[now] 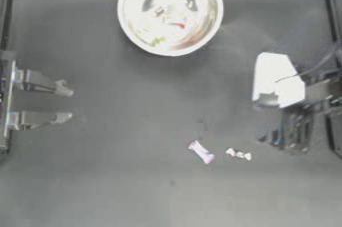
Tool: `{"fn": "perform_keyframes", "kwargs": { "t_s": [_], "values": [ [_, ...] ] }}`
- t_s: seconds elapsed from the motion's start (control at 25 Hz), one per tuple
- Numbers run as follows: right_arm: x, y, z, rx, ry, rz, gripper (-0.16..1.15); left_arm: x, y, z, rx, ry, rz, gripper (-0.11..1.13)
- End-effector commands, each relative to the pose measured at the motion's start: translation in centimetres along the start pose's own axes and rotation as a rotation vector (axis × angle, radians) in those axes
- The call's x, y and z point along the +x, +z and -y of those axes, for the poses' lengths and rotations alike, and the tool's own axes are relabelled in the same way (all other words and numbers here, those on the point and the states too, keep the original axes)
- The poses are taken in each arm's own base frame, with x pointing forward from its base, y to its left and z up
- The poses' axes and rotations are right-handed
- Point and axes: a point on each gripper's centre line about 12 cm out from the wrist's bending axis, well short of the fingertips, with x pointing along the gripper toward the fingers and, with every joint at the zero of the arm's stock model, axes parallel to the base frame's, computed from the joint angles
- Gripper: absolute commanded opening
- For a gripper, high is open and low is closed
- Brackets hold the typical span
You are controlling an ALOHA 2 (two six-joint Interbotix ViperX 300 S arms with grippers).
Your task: Put candies in bowl
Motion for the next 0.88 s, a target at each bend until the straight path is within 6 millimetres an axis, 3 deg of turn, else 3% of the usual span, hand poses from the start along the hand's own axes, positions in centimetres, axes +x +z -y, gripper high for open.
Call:
{"fn": "perform_keyframes", "kwargs": {
  "t_s": [0.04, 0.4, 0.88],
  "values": [
    [0.8, 0.6, -1.0, -0.017, 0.005, -0.024, 0.98, -0.2, 0.3, -0.1, -0.005, 0.004, 0.020, 0.81],
    [5.8, -0.2, -2.0, -0.021, -0.085, -0.154, 0.98, -0.6, -0.1, 0.0, -0.023, 0.003, 0.025, 0.81],
    [10.2, -1.5, -2.2, -0.015, -0.092, -0.167, 0.98, -0.6, -0.8, 0.0, -0.045, 0.001, 0.011, 0.81]
  ]
}}
